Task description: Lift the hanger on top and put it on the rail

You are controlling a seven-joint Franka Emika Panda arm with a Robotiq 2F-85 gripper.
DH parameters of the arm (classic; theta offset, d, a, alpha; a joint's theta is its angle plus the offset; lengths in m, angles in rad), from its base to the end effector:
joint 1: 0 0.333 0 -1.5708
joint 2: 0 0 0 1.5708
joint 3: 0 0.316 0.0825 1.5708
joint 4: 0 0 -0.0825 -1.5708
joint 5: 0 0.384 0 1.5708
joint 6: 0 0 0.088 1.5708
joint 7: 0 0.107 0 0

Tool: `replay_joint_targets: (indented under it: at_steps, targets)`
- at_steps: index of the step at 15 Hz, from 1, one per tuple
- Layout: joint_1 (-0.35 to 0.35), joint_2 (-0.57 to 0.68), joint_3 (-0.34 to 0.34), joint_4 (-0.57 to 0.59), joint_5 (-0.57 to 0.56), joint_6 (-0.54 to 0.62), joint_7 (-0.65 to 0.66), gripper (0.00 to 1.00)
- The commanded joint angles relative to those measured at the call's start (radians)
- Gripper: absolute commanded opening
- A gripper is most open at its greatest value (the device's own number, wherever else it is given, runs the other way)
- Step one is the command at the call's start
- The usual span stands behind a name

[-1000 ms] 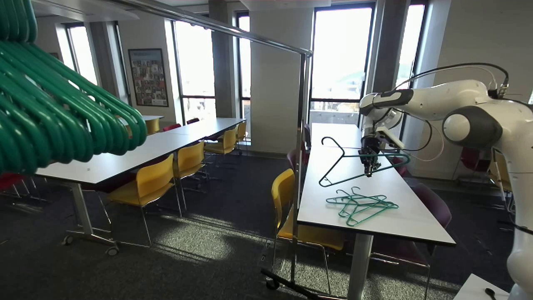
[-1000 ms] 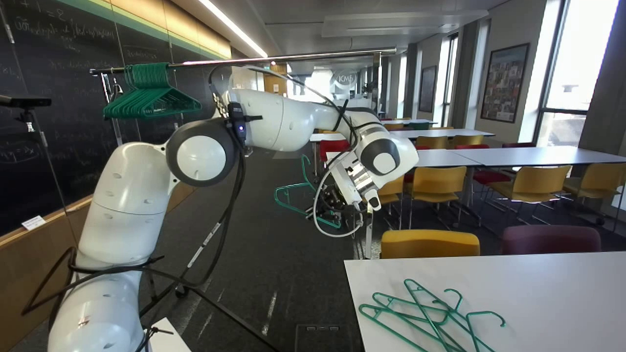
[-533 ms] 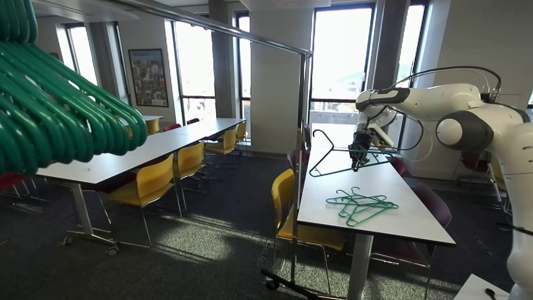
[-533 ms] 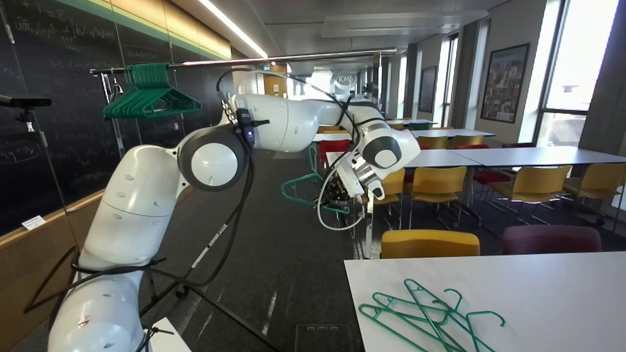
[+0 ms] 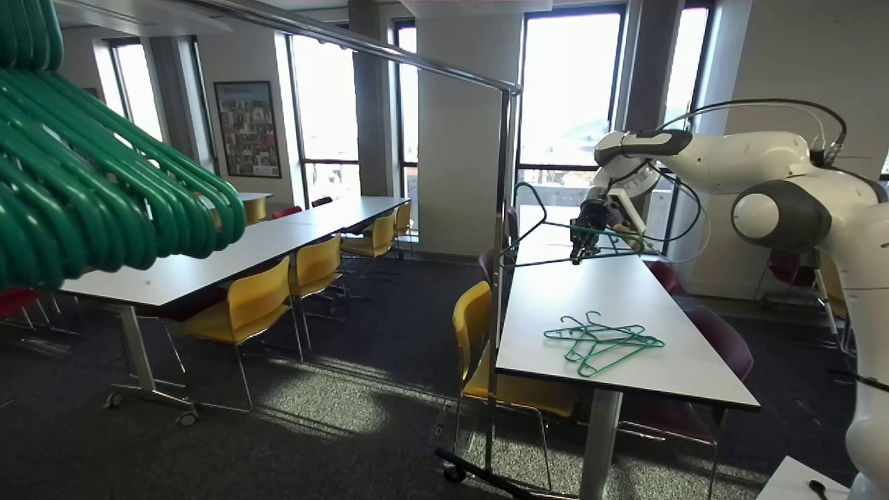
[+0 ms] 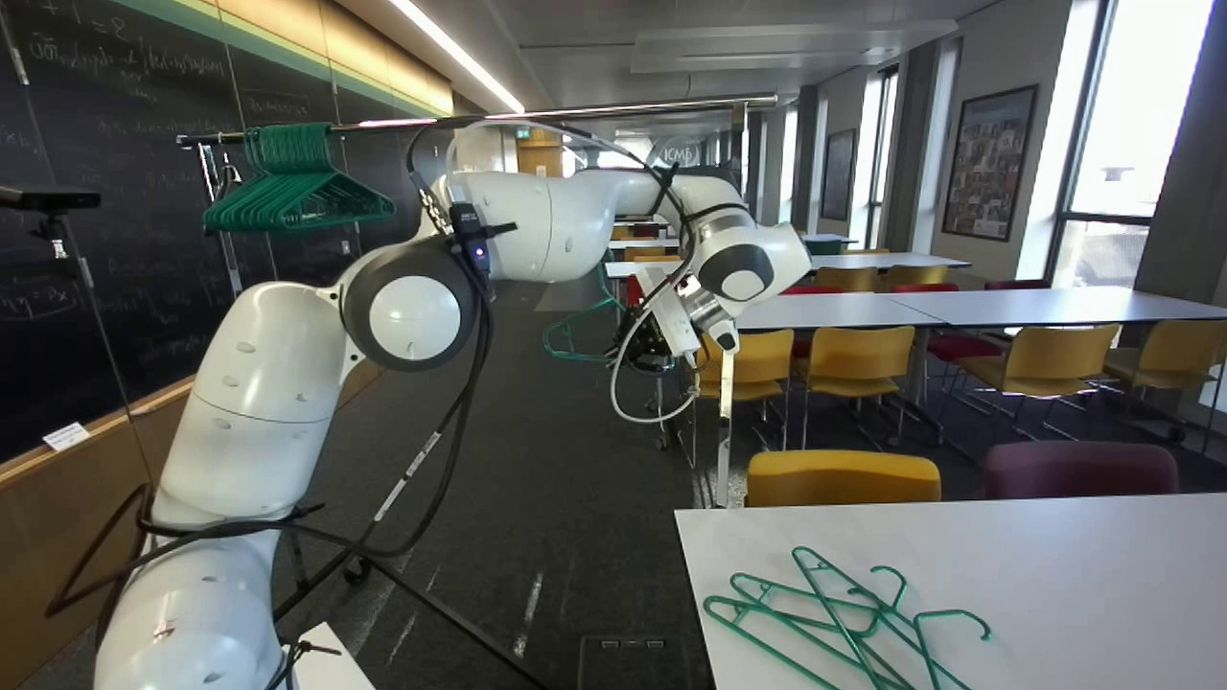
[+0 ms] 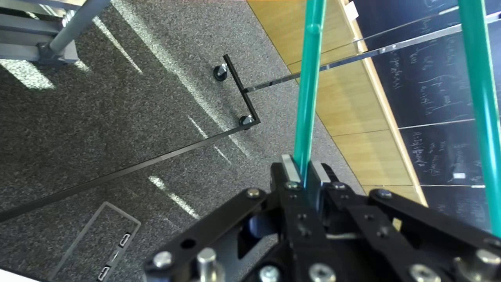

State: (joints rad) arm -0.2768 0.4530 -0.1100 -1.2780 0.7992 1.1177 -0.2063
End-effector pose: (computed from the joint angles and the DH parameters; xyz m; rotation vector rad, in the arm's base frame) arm 0.6163 -0.1306 0.5000 -2.2191 0.0618 0.4053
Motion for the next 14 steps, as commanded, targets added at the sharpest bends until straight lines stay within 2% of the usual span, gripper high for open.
replay_joint_targets:
  at_steps: [1, 8, 14]
  targets:
    - [-0.020, -0.012, 0.018, 0.014, 0.073, -0.056, 0.004, 0.02]
    - [-0.008, -0.041, 0.012, -0.002, 0.093, -0.073, -0.034, 0.02]
    - [-0.006, -0.142, 0.008, -0.052, 0.032, -0.072, -0.259, 0.02]
